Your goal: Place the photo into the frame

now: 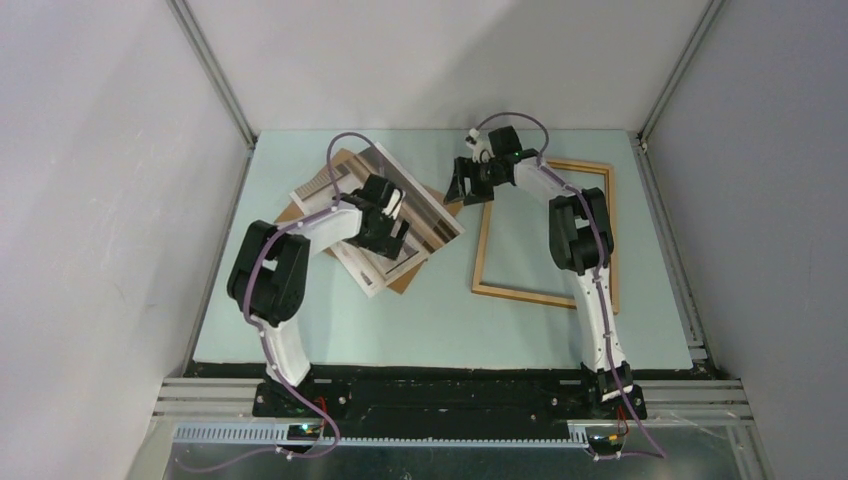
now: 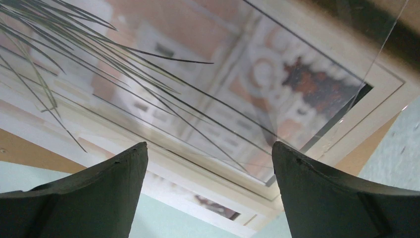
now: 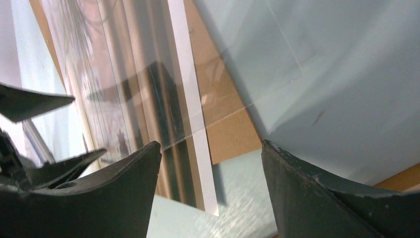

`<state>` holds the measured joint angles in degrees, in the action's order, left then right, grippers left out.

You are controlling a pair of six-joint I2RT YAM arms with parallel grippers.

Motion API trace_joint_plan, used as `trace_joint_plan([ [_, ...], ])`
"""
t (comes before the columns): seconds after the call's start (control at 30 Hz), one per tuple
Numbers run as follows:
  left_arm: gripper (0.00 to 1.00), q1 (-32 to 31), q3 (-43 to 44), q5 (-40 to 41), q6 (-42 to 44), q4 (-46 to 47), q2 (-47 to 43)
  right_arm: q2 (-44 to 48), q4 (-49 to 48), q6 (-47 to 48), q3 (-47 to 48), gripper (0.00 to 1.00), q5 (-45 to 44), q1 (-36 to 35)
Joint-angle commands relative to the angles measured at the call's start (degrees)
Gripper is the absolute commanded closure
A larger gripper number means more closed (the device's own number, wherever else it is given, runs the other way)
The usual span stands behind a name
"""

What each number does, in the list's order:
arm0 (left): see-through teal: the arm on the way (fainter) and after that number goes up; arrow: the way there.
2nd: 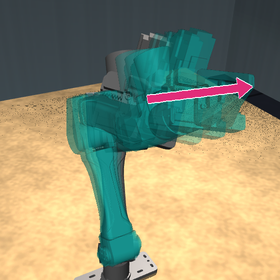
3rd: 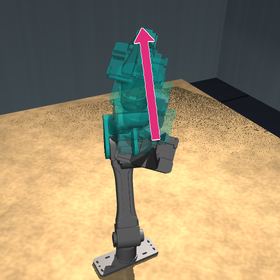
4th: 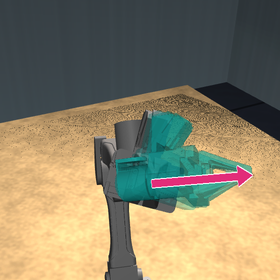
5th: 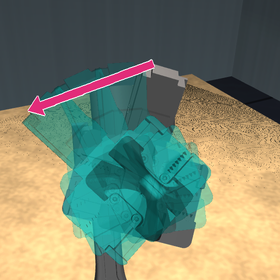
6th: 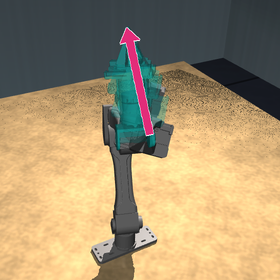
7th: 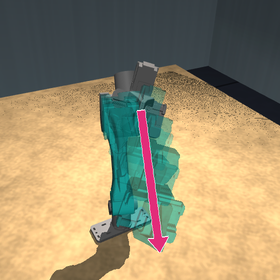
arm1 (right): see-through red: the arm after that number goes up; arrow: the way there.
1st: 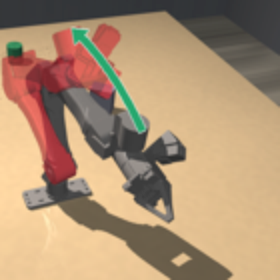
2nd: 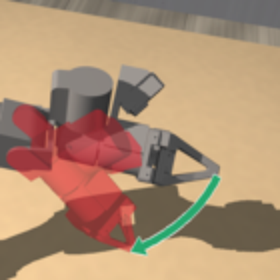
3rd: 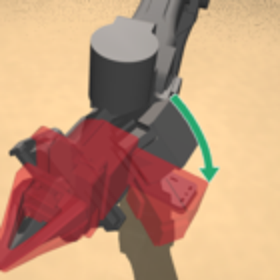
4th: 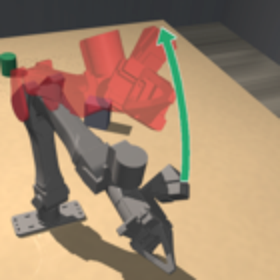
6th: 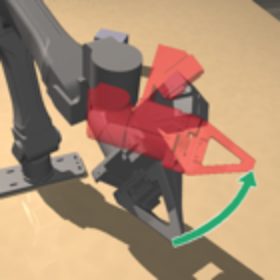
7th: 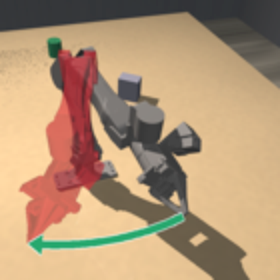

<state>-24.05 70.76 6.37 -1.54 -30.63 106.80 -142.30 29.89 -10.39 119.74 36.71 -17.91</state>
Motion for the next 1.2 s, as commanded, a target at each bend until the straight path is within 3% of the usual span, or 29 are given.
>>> trace_joint_plan([
  [0.0,0.0,-0.4,-3.3,-2.0,6.2,-4.7,-4.3,6.7,0.7,2.1,-11.2,0.23,2.3,-3.4],
  [0.33,0.0,-0.4,-8.7,-4.1,12.2,-9.8,-11.7,19.1,-1.0,5.0,-32.1,0.25,1.6,-8.2],
  [0.53,0.0,-0.4,-11.4,-5.3,14.6,-11.6,-16.1,25.1,-1.0,6.1,-38.9,0.24,1.2,-10.4],
  [0.83,0.0,2.0,-10.6,-6.8,14.2,-11.7,-23.2,32.2,-3.2,9.2,-37.7,0.15,-9.9,-9.5],
  [1.17,0.0,8.6,-3.5,-11.7,4.8,-9.5,-13.5,18.4,-0.2,4.9,-19.6,0.16,-8.9,-4.7],
])
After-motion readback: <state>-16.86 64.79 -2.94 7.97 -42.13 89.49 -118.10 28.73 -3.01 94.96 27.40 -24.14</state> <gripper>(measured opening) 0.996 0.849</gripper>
